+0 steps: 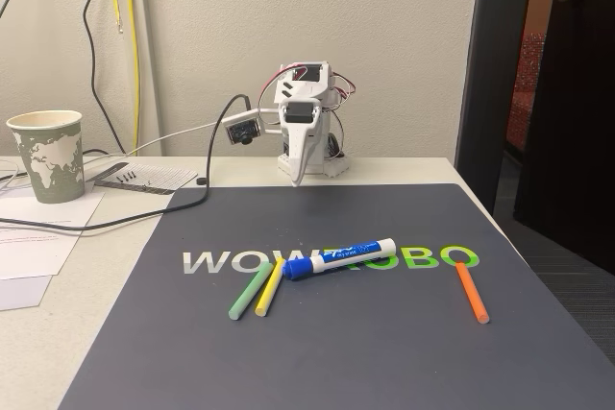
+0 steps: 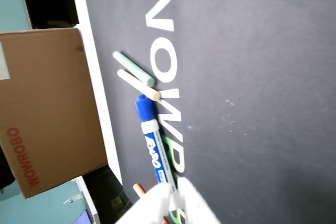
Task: Pick up the blue marker.
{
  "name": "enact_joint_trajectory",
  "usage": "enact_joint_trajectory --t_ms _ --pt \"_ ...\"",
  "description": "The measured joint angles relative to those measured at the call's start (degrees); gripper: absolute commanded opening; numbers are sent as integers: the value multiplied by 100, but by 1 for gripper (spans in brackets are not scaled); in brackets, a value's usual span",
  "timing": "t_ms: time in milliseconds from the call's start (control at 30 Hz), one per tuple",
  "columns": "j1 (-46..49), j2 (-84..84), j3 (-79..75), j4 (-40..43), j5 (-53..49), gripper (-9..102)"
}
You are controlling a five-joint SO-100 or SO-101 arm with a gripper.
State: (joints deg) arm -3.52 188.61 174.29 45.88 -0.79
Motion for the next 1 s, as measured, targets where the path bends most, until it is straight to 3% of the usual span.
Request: enact_joint_trajectory --t_ms 567,667,833,1000 --pt "53 -580 -475 -1099 -650 7" --pt "-9 -2021 -1714 -729 -773 7" --pt "-237 -4518 -4509 589 -1002 6" --pt "-483 -5572 -5326 756 -1573 0"
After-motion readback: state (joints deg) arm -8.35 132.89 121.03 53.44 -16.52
